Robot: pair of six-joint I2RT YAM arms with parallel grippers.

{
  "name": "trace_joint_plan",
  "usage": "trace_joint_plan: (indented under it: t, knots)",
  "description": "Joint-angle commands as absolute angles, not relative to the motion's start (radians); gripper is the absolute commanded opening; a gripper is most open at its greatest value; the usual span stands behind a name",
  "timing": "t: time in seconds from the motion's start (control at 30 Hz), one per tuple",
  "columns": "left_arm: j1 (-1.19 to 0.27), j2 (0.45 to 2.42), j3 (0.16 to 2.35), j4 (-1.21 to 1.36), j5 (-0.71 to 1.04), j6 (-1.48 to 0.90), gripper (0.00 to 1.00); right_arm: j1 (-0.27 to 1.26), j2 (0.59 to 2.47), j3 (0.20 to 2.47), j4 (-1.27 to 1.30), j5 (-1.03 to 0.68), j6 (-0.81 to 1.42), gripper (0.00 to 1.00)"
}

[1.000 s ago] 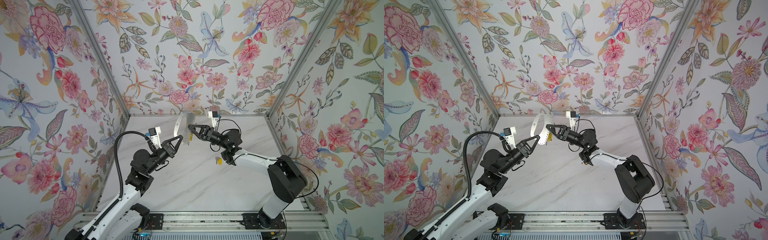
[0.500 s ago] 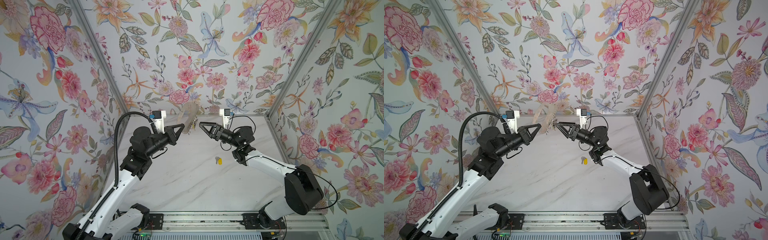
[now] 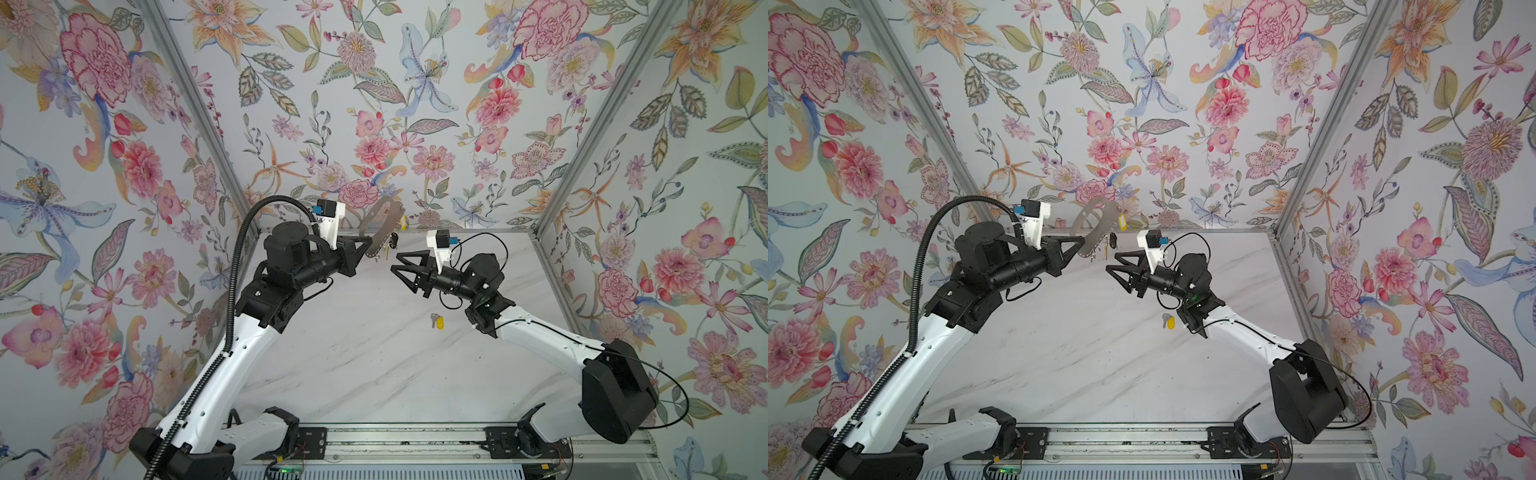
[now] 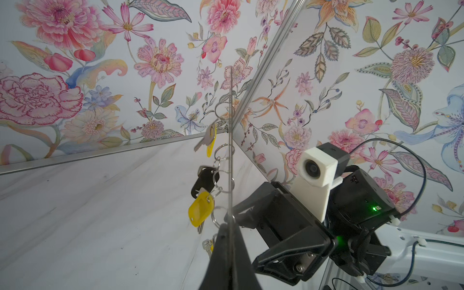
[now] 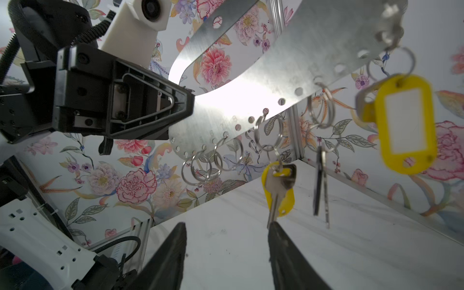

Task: Remove the keys from the keyring

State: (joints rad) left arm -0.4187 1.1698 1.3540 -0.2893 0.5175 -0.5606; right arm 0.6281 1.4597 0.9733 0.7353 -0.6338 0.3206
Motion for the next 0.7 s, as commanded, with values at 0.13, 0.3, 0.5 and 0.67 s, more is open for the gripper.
trace_joint_plan:
  t: [0.13, 0.3, 0.5, 0.67]
  knots:
    - [-0.411, 1.184, 1.416, -0.315, 0.533, -0.516, 0.0, 0.64, 1.498, 1.091, 0.603, -0.547, 0.109, 0.49]
    - [-0.412, 1.186, 1.413, -0.307, 0.54, -0.517, 0.0, 0.641, 1.536, 1.137, 0.578, -0.52, 0.087, 0.45]
    - [-0.411, 1.189, 1.413, -0.301, 0.548, -0.517, 0.0, 0.64, 1.578, 1.185, 0.549, -0.533, 0.067, 0.37]
    - [-0.411, 1.19, 1.41, -0.299, 0.551, -0.518, 0.0, 0.64, 1.6, 1.202, 0.546, -0.542, 0.066, 0.3]
